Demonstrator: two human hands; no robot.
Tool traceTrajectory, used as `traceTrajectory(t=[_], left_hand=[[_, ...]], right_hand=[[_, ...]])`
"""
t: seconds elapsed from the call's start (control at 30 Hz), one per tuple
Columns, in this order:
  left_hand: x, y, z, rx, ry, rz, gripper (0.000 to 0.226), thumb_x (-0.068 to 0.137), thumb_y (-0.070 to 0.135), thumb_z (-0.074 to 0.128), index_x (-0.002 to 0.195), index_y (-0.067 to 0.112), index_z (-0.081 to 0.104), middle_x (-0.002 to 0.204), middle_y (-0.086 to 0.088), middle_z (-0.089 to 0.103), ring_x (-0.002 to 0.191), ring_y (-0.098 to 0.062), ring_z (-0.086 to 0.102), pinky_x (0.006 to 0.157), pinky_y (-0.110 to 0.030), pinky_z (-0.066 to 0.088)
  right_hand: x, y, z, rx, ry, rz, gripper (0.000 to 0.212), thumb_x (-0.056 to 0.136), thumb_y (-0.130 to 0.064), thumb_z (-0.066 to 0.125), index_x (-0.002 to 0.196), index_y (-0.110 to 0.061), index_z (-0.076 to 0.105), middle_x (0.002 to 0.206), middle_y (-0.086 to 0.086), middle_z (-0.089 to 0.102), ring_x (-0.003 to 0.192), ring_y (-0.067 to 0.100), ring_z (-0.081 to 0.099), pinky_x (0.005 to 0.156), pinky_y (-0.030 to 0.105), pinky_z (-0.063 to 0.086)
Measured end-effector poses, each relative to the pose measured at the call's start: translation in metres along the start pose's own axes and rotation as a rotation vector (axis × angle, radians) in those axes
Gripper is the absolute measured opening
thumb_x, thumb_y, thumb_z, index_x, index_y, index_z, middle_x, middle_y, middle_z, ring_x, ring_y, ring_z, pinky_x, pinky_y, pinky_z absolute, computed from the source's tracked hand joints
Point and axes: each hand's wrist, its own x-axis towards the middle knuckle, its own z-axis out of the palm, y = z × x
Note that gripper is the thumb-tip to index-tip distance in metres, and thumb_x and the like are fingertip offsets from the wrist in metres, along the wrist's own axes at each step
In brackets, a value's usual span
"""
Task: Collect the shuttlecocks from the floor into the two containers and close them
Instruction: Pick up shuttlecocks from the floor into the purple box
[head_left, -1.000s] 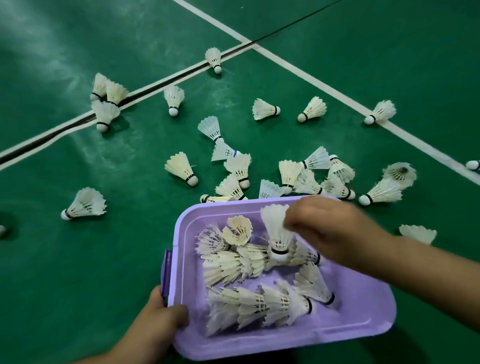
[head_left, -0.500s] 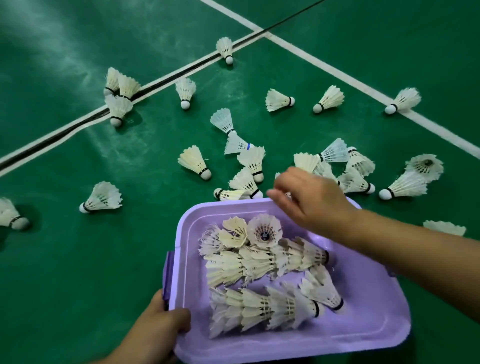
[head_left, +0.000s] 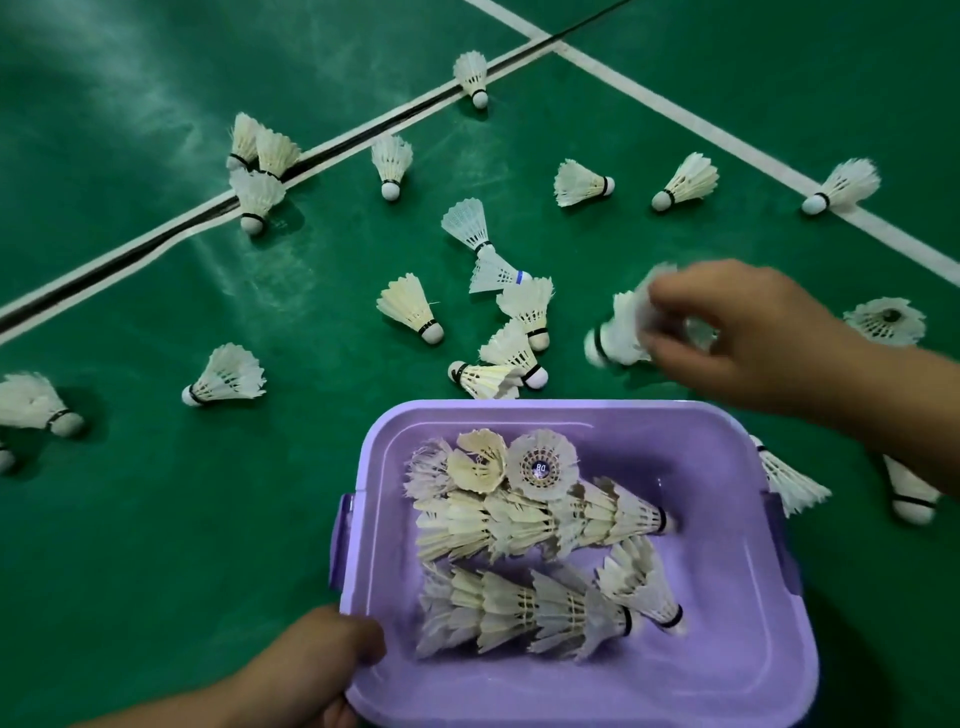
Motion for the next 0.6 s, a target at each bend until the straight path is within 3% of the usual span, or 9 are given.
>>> traceTrajectory(t=[0.13, 0.2, 0.27, 0.3, 0.33, 0.4, 0.43, 0.5, 0.6], left_hand=[[-0.007, 0.008, 0.000, 0.255, 0.036, 0.033, 0.009, 0.041, 0.009, 0.060, 0.047, 0.002, 0.058, 0.051, -0.011, 0.053, 0.052, -0.020, 0.046, 0.052, -0.025, 0.033], [-0.011, 0.008, 0.001, 0.260, 0.014, 0.029, 0.009, 0.044, 0.006, 0.066, 0.045, 0.001, 0.059, 0.050, -0.012, 0.051, 0.049, -0.016, 0.045, 0.050, -0.023, 0.032], [-0.010, 0.007, -0.002, 0.217, -0.036, -0.009, 0.046, 0.032, 0.008, 0.066, 0.067, -0.020, 0.063, 0.061, -0.020, 0.053, 0.061, -0.022, 0.050, 0.058, -0.032, 0.033], [-0.006, 0.003, -0.006, 0.208, -0.049, -0.010, 0.066, 0.027, 0.011, 0.065, 0.081, -0.027, 0.058, 0.067, -0.023, 0.054, 0.066, -0.027, 0.050, 0.062, -0.036, 0.032], [-0.005, 0.000, -0.007, 0.218, -0.063, -0.005, 0.075, 0.024, 0.012, 0.064, 0.086, -0.029, 0.054, 0.068, -0.023, 0.053, 0.068, -0.029, 0.048, 0.063, -0.038, 0.030], [-0.008, -0.001, -0.010, 0.250, -0.072, 0.025, 0.077, 0.021, 0.015, 0.063, 0.083, -0.029, 0.055, 0.065, -0.021, 0.052, 0.068, -0.028, 0.047, 0.063, -0.037, 0.030], [-0.013, 0.002, -0.010, 0.267, -0.076, 0.040, 0.074, 0.020, 0.016, 0.062, 0.079, -0.027, 0.057, 0.063, -0.020, 0.052, 0.066, -0.027, 0.048, 0.062, -0.036, 0.030], [-0.018, 0.011, -0.011, 0.313, -0.076, 0.052, 0.057, 0.019, 0.016, 0.062, 0.065, -0.019, 0.064, 0.056, -0.018, 0.051, 0.059, -0.024, 0.048, 0.059, -0.033, 0.031], [-0.026, 0.025, -0.011, 0.297, -0.068, 0.026, 0.020, 0.026, 0.007, 0.058, 0.045, 0.000, 0.062, 0.045, -0.015, 0.047, 0.042, -0.020, 0.043, 0.049, -0.024, 0.028]], right_hand=[[-0.040, -0.024, 0.010, -0.268, -0.372, -0.198, 0.012, 0.069, -0.029, 0.040, 0.061, -0.022, 0.037, 0.048, -0.006, 0.046, 0.042, 0.018, 0.046, 0.055, 0.026, 0.038], [-0.051, -0.020, 0.043, -0.397, -0.501, -0.150, 0.028, 0.059, -0.028, 0.055, 0.061, -0.024, 0.027, 0.043, -0.003, 0.046, 0.036, 0.018, 0.047, 0.052, 0.024, 0.031], [-0.048, -0.010, 0.075, -0.440, -0.616, -0.126, 0.047, 0.040, -0.021, 0.078, 0.056, -0.025, 0.034, 0.043, -0.004, 0.049, 0.035, 0.015, 0.048, 0.051, 0.023, 0.030], [-0.044, -0.006, 0.088, -0.454, -0.651, -0.135, 0.041, 0.041, -0.020, 0.082, 0.057, -0.024, 0.045, 0.051, -0.003, 0.057, 0.041, 0.014, 0.053, 0.053, 0.025, 0.035], [-0.040, -0.006, 0.097, -0.445, -0.711, -0.123, 0.028, 0.055, -0.023, 0.080, 0.068, -0.021, 0.056, 0.067, -0.001, 0.065, 0.056, 0.015, 0.062, 0.062, 0.029, 0.040], [-0.036, -0.005, 0.112, -0.397, -0.774, -0.034, 0.016, 0.089, -0.030, 0.055, 0.099, -0.018, 0.058, 0.104, 0.004, 0.066, 0.093, 0.021, 0.062, 0.085, 0.036, 0.036], [-0.035, -0.009, 0.108, -0.363, -0.783, -0.010, 0.024, 0.095, -0.036, 0.043, 0.106, -0.018, 0.055, 0.111, 0.003, 0.063, 0.102, 0.023, 0.059, 0.090, 0.037, 0.033], [-0.035, -0.016, 0.085, -0.238, -0.722, 0.095, 0.039, 0.095, -0.050, 0.032, 0.105, -0.021, 0.055, 0.105, 0.000, 0.063, 0.099, 0.023, 0.058, 0.092, 0.037, 0.037], [-0.044, -0.004, 0.035, -0.142, -0.223, 0.263, 0.042, 0.091, -0.052, 0.025, 0.084, -0.021, 0.053, 0.076, -0.001, 0.058, 0.074, 0.024, 0.055, 0.066, 0.035, 0.046]])
